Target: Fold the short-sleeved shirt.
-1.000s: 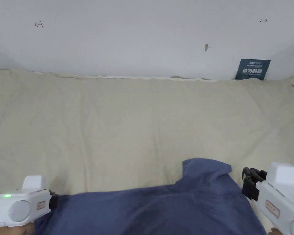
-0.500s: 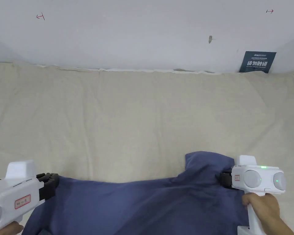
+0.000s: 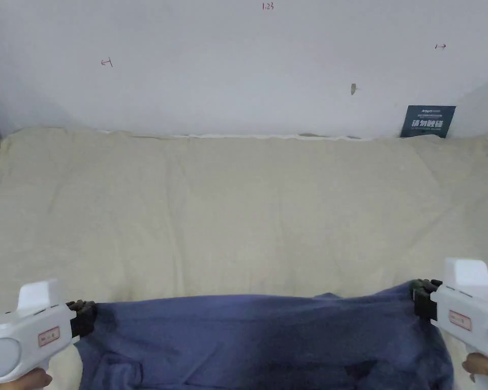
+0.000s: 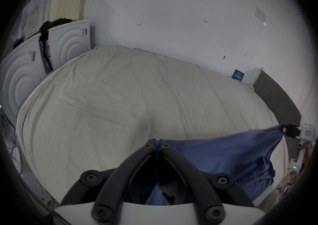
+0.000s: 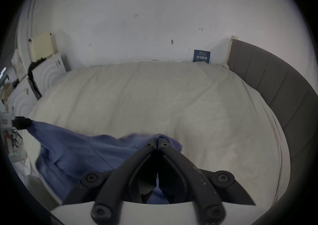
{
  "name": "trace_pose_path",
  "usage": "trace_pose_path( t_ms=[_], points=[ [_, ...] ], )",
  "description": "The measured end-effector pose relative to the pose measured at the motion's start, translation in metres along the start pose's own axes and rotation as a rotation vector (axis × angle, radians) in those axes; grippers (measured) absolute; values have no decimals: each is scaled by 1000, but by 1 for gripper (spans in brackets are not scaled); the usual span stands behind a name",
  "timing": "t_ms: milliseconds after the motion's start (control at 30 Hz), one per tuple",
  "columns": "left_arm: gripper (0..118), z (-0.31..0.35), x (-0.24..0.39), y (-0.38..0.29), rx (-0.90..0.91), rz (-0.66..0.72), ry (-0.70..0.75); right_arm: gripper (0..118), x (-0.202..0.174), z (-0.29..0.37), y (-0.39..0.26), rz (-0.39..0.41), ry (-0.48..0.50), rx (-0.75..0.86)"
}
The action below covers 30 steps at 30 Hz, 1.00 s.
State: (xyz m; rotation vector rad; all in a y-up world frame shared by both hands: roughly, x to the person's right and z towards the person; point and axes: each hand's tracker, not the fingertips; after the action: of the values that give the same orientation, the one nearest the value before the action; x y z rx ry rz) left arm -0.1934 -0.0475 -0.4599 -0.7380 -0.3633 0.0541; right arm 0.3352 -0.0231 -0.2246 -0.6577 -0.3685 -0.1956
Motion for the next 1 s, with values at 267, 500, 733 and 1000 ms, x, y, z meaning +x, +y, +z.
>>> trace_pose_path(
  t_ms=[267,500,733,1000],
  points=[
    [2,32,-15,-71,-98,5,32,2,22,58,-97,-98,29,-67],
    [2,-4,-28,-130,-256,3,115,2,29,28,-177,-253,-40,-235],
    [66,14,-19,-118,-198,25,95,57,16,39,-168,-261,-123,-214],
    [113,100,39,-41,207,-24,-17,104,-20,113,-69,-132,-123,183]
  ],
)
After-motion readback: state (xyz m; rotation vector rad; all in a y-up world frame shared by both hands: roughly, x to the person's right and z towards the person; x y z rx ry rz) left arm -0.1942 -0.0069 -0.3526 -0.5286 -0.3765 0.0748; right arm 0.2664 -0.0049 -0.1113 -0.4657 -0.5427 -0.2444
